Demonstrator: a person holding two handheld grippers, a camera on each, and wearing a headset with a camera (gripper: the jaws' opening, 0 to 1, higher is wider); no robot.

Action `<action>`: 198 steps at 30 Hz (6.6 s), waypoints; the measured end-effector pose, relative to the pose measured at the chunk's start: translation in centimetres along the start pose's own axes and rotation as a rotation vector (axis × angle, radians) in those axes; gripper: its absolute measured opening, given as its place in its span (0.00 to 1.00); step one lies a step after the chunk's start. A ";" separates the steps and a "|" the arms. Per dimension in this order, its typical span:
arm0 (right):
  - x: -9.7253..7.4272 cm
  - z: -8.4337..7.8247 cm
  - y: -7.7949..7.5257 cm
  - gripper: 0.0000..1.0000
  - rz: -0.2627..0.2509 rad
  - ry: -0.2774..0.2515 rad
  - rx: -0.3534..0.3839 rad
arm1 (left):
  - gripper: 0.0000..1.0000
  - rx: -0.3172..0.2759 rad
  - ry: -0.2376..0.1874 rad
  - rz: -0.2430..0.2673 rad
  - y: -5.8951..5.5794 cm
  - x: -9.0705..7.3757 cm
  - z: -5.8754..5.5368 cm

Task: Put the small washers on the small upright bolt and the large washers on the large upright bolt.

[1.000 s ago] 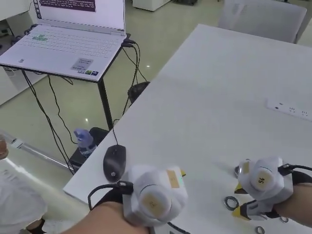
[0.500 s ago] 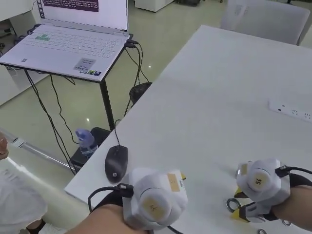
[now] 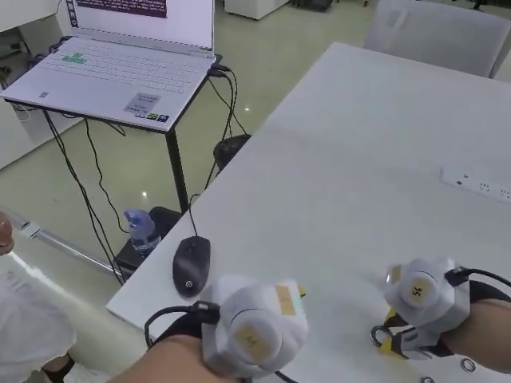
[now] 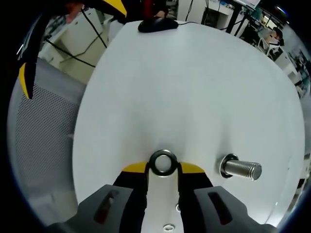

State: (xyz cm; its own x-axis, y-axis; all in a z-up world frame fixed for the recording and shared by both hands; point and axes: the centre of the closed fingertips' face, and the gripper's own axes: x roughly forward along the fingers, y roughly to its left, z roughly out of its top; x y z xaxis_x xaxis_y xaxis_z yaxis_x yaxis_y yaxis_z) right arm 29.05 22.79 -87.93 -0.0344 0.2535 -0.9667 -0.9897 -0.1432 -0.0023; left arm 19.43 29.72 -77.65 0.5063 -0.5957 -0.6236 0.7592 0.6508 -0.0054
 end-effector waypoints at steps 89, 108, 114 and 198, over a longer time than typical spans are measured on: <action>-8.6 0.7 -8.3 0.22 -0.073 -0.079 0.177 | 0.91 -0.017 -0.011 -0.047 0.0 2.0 1.1; -7.2 0.5 -8.4 0.22 -0.056 -0.021 0.150 | 0.89 -0.025 -0.014 -0.048 0.0 2.2 1.1; -6.9 0.5 -8.4 0.22 -0.057 -0.013 0.146 | 0.89 -0.028 -0.018 -0.046 0.0 2.2 1.1; -2.5 -1.0 -8.4 0.24 -0.034 0.049 0.133 | 0.84 -0.028 0.004 -0.072 -0.7 2.7 1.1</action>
State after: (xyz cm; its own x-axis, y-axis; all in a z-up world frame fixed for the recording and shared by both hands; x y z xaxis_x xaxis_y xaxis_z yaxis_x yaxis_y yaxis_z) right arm 37.58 22.39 -85.77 0.0028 0.2087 -0.9780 -1.0000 -0.0067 -0.0043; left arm 20.65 27.15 -78.47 0.4493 -0.6396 -0.6238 0.7818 0.6194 -0.0719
